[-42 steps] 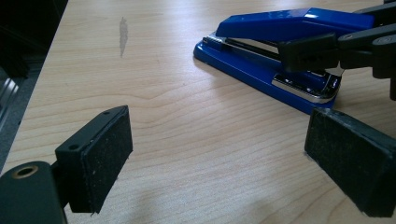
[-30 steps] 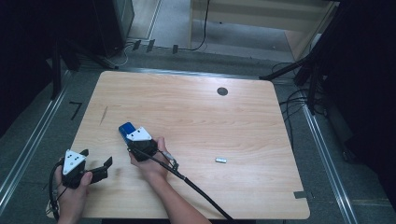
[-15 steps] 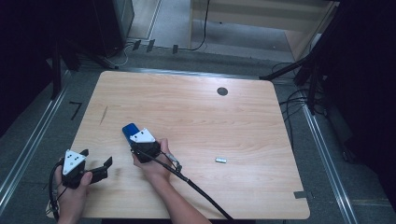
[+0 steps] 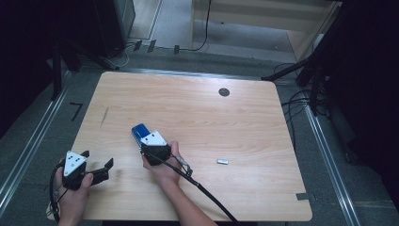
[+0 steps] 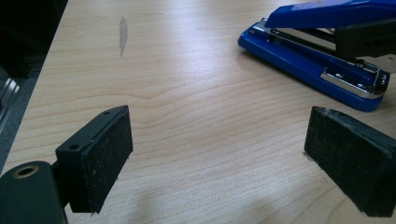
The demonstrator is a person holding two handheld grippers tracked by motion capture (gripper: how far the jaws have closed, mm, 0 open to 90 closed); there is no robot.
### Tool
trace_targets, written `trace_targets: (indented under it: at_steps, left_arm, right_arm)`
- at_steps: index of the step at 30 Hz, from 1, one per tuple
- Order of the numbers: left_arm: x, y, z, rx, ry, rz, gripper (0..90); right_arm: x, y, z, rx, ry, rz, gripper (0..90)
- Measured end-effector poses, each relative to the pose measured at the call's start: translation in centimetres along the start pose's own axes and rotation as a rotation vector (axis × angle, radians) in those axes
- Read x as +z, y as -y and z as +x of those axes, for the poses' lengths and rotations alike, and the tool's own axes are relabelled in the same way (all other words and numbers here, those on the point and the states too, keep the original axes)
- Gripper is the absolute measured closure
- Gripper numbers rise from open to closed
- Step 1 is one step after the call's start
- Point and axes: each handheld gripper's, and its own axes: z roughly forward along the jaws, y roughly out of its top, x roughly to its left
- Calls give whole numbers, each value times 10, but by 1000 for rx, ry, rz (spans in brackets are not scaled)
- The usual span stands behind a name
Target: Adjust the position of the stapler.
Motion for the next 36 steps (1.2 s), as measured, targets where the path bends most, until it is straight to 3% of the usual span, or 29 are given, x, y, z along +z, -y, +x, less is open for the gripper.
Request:
trace_targets:
  at_steps: [36]
  left_arm:
    - [1,0,-1,5,-4,4,80]
  right_arm:
    - [-31,16,-35,40,93,-21,672]
